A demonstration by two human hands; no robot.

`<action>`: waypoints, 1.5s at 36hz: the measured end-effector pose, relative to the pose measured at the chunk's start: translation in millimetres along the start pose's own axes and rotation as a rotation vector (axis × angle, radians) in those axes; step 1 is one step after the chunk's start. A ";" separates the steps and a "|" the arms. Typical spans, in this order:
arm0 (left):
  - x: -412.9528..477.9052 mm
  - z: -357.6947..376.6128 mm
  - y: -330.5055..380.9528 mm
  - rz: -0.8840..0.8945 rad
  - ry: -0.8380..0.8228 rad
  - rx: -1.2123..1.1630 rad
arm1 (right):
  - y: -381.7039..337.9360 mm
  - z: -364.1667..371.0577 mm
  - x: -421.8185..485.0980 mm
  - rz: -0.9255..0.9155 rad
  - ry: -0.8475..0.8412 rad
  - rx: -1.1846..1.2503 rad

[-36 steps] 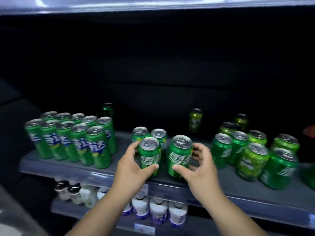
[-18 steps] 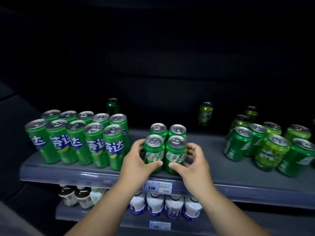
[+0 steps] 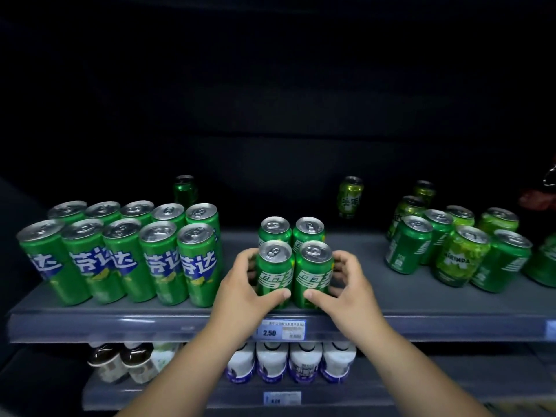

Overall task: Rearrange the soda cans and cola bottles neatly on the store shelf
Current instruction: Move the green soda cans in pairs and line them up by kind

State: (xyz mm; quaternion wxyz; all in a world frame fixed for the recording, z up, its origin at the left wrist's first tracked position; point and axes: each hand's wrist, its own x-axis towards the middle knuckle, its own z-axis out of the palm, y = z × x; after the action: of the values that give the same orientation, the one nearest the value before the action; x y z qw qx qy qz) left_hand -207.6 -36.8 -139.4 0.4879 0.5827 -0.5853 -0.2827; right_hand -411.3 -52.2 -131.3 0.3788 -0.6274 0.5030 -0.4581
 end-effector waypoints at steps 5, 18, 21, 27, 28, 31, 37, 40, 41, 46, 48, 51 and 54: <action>5.4 -3.2 2.2 0.013 -0.029 0.013 | -0.5 -4.1 2.3 -0.015 -0.037 -0.042; 33.8 0.7 11.9 -0.030 -0.220 -0.265 | 2.3 -12.8 34.2 0.066 -0.341 0.082; 32.4 1.2 12.7 -0.009 -0.216 -0.298 | 0.1 -13.7 35.6 0.052 -0.349 0.085; 27.9 0.9 12.4 0.012 -0.216 -0.262 | 0.4 -15.0 31.9 0.003 -0.324 0.052; 26.9 0.4 13.1 0.016 -0.220 -0.256 | 0.7 -15.3 30.7 0.000 -0.321 0.043; 24.2 -2.6 16.0 0.013 -0.242 -0.223 | 0.6 -16.4 26.7 -0.009 -0.322 0.035; 18.9 -13.9 28.4 0.052 -0.193 -0.011 | -8.7 -21.6 24.3 -0.037 -0.290 0.021; 13.6 -16.8 44.5 0.138 -0.158 0.079 | -14.0 -26.3 23.1 -0.061 -0.240 0.011; 11.9 -16.4 50.4 0.178 -0.130 0.099 | -15.8 -29.0 21.6 -0.074 -0.213 0.012; 2.0 -5.1 80.8 0.372 0.020 0.141 | -18.2 -47.4 11.2 -0.066 -0.004 0.076; -1.5 5.3 93.1 0.424 0.005 0.125 | -15.6 -58.6 6.3 -0.048 0.091 0.099; -5.6 28.3 108.4 0.494 -0.037 0.105 | -12.1 -78.5 -2.6 -0.036 0.198 0.111; -8.7 57.5 118.7 0.521 -0.095 0.084 | -6.5 -101.4 -12.3 -0.020 0.292 0.098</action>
State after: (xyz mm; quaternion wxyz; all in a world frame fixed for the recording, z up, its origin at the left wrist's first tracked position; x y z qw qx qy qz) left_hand -308.9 -23.1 -55.7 0.4913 0.4183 -0.7491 -0.1501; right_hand -507.3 -40.3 -97.9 0.3273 -0.5399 0.5237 -0.5719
